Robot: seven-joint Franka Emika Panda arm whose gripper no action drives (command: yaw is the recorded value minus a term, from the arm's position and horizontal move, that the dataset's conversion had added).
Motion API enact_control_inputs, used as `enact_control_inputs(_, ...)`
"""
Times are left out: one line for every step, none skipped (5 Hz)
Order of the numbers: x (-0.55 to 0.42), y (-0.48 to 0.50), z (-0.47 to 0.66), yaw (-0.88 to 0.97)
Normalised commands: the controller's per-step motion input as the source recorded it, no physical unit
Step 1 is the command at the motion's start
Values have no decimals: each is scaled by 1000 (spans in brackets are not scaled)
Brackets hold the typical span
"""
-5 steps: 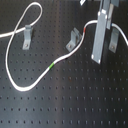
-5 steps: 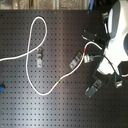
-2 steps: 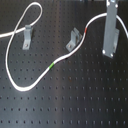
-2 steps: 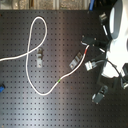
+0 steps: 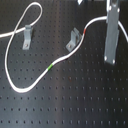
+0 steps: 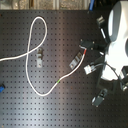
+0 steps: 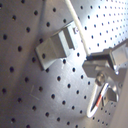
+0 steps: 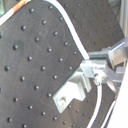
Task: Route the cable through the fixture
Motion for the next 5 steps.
enact_control_inputs(49, 139, 321, 0)
enact_control_inputs(13, -2, 174, -6)
enact_control_inputs(4, 3, 189, -29)
enact_control_inputs(-42, -126, 345, -106)
enact_control_inputs(-94, -148, 362, -97)
